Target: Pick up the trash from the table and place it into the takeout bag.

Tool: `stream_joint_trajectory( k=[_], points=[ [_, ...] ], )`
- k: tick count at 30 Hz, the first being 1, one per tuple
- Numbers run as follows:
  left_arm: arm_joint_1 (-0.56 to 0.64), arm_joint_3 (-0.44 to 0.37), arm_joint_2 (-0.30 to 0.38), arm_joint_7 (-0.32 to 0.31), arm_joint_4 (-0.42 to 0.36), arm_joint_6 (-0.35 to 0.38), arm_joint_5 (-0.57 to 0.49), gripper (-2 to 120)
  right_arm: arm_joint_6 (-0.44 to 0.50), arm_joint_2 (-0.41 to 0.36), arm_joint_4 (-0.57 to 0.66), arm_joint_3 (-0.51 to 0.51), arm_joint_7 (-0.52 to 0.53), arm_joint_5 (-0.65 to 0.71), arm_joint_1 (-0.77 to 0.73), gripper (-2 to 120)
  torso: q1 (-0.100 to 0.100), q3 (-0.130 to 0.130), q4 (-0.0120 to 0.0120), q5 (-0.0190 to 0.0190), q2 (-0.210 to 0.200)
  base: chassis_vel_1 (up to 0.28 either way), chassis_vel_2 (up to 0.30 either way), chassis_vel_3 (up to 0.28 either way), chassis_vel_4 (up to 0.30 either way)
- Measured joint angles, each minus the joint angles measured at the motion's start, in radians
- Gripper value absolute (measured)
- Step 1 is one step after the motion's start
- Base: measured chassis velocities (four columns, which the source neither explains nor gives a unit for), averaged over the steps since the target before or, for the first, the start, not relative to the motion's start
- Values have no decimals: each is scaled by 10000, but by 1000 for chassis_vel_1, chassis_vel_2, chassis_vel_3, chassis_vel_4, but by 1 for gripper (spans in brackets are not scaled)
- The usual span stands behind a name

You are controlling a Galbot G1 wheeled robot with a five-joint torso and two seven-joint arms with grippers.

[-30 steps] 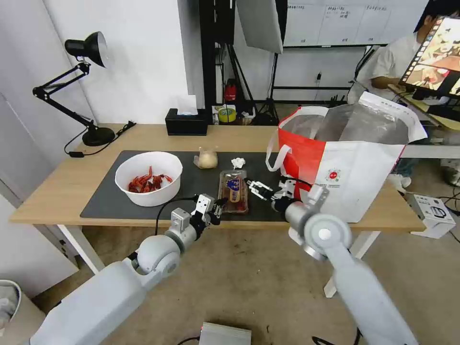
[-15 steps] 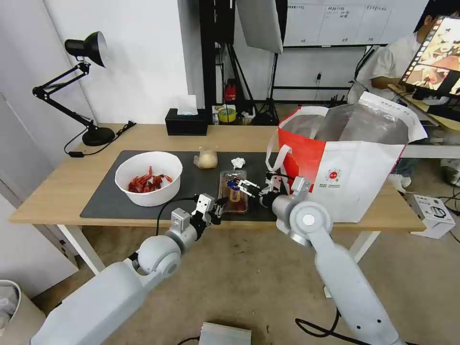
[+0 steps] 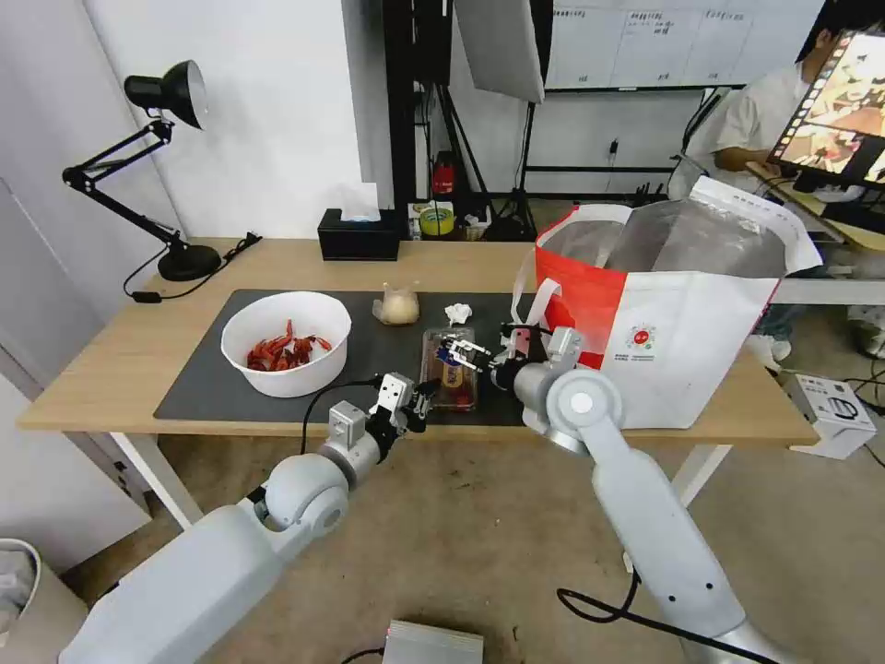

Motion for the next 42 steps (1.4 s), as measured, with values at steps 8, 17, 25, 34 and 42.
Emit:
stream_joint_trajectory(
  k=[8,17,25,34,42],
  points=[
    [24,-9,-8,-5,13,-64,1,0,-71,317,-468,-193,-2,-131,359,100,0,0,0,0,0,0,0,0,0],
    [216,-103,-63,-6,0,-133,21,0,-89,662,-864,-317,44,-451,549,100,0,0,1,-1,0,0,0,0,0],
    [300,-177,-95,-8,-34,-167,31,0,-171,619,-860,-356,76,-478,428,100,0,0,0,0,0,0,0,0,0],
    [369,-227,-78,-13,-72,-195,35,0,-368,798,-904,-326,89,-416,398,100,0,-1,-1,-1,1,0,0,0,0],
    [448,-276,-29,-28,-163,-209,46,0,-408,900,-956,-326,130,-413,403,99,0,-2,-3,-1,1,0,0,0,0]
  ],
)
